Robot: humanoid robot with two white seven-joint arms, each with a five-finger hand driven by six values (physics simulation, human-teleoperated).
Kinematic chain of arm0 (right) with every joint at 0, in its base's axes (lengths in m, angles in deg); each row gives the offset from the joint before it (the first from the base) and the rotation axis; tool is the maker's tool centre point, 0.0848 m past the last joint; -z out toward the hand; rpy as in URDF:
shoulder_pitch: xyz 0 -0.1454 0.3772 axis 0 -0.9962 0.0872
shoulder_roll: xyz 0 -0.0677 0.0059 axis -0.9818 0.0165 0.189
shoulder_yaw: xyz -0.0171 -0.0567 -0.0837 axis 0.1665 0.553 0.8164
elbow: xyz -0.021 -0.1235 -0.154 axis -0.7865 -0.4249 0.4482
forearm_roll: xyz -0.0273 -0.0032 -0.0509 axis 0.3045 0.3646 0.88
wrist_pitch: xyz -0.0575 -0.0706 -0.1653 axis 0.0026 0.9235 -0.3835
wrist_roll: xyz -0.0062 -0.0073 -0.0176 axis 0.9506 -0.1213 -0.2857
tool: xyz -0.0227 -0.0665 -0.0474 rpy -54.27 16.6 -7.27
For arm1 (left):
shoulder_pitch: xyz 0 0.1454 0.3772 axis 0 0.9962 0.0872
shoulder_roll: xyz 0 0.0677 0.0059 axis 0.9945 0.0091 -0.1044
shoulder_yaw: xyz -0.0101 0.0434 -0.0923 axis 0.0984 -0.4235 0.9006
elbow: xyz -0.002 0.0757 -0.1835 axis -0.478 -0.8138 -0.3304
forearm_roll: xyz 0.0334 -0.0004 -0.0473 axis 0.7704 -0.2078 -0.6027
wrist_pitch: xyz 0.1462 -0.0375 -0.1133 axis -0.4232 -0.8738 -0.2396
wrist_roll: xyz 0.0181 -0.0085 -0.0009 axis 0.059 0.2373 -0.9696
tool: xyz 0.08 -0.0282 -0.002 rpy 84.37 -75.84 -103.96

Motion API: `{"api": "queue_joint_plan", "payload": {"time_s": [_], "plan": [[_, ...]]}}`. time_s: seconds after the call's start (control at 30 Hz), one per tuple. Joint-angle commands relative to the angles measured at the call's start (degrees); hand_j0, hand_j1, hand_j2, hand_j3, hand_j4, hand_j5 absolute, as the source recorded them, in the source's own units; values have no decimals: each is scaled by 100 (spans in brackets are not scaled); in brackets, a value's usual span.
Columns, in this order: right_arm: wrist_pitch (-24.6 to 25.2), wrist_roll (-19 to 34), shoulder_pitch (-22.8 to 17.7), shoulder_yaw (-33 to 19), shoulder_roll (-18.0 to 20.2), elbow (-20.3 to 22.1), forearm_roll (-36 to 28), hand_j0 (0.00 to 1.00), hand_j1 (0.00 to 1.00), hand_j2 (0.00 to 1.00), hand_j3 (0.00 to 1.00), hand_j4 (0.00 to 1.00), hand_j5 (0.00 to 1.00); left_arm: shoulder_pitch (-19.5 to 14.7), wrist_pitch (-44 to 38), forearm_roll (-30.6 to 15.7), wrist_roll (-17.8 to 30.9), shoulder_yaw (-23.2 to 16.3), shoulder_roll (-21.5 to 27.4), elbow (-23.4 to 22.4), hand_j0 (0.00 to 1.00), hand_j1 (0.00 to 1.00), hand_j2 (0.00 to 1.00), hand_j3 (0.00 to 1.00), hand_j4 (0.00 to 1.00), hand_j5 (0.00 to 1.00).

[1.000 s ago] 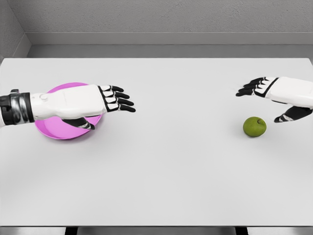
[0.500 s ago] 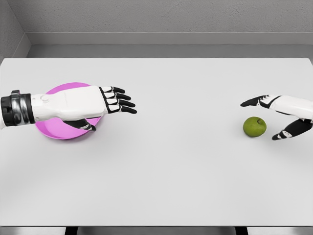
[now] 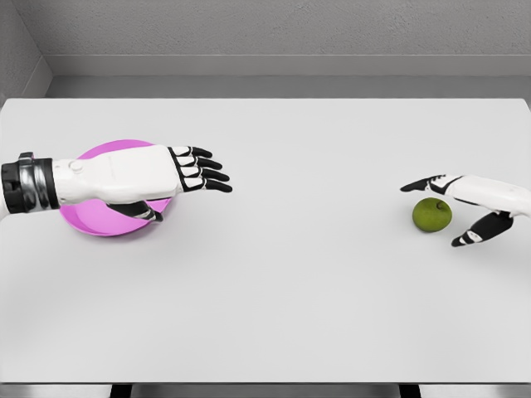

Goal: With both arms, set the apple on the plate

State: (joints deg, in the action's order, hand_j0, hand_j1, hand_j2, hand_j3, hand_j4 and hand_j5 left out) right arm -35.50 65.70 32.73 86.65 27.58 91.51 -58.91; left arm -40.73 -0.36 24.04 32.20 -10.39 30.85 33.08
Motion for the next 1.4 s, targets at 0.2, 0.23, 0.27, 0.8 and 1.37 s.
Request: {"api": "queue_joint_plan", "payload": {"time_s": [0.2, 0.23, 0.27, 0.8, 1.37], "plan": [[15, -2, 26, 2, -202, -457, 112, 100, 100, 100, 100, 100, 100, 0, -13, -36, -3, 3, 5, 0, 100, 100, 100, 100, 100, 100], [15, -2, 61, 2, -237, -492, 121, 100, 100, 100, 100, 100, 100, 0, -13, -36, -3, 3, 5, 0, 100, 100, 100, 100, 100, 100], [15, -2, 97, 2, -272, -501, 209, 100, 100, 100, 100, 100, 100, 9, -13, -36, -3, 3, 5, 0, 100, 100, 100, 100, 100, 100], [15, -2, 281, 73, -536, -897, 517, 100, 100, 100, 100, 100, 100, 0, -13, -36, 6, 3, 5, 0, 100, 100, 100, 100, 100, 100], [15, -2, 290, 73, -597, -897, 517, 60, 60, 60, 60, 60, 60, -9, -13, -36, 85, 3, 5, 18, 100, 100, 100, 100, 100, 100]]}}
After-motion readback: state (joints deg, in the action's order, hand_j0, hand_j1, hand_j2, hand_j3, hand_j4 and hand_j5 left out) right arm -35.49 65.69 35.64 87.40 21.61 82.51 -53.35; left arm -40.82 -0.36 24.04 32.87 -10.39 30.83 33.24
